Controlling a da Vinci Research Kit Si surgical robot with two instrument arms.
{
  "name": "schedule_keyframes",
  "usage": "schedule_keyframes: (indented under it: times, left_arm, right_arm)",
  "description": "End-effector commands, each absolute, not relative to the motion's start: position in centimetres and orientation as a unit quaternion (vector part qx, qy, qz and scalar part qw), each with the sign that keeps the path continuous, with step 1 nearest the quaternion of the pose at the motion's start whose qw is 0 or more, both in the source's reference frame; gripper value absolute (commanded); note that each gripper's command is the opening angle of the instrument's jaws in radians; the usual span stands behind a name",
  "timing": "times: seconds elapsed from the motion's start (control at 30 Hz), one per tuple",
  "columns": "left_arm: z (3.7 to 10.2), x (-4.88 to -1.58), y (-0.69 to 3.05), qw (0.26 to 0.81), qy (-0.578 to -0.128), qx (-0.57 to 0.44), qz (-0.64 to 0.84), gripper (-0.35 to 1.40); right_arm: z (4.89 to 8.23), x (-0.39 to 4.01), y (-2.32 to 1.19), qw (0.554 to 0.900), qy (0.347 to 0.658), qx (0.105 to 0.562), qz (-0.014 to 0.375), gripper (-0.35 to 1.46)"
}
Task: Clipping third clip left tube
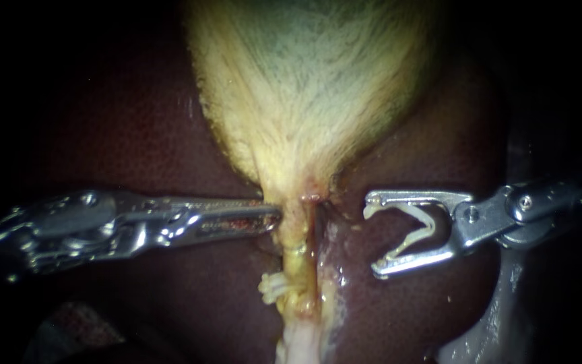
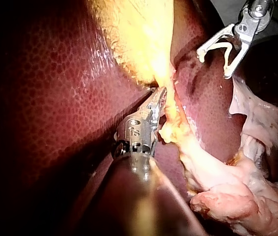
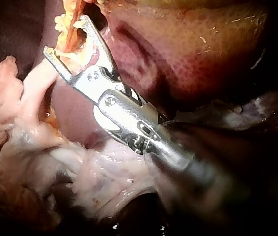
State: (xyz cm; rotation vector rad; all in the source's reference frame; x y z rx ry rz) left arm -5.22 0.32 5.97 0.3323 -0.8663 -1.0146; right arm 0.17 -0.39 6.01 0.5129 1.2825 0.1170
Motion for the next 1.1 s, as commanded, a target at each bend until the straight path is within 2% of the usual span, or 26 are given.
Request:
schedule_keyframes:
  times: [0.03,0.23,0.43,0.7,1.1]
  left_arm:
    - [5.95,-5.20,0.32,0.773,-0.400,0.154,-0.468,-0.35]
    - [5.87,-5.03,0.33,0.773,-0.400,0.156,-0.466,-0.35]
    - [5.75,-4.76,0.35,0.774,-0.397,0.149,-0.470,-0.35]
    - [5.67,-4.70,0.33,0.774,-0.395,0.148,-0.471,-0.35]
    - [5.57,-4.74,0.31,0.772,-0.397,0.146,-0.474,-0.35]
  right_arm:
    - [6.03,0.21,-0.42,0.769,0.591,0.236,0.054,0.60]
    - [6.24,0.54,-0.68,0.766,0.592,0.246,0.046,0.60]
    - [6.54,0.99,-0.97,0.762,0.579,0.278,0.079,0.60]
    - [6.81,1.19,-0.88,0.761,0.569,0.291,0.112,0.59]
    - [7.25,1.24,-0.88,0.764,0.564,0.290,0.121,0.59]
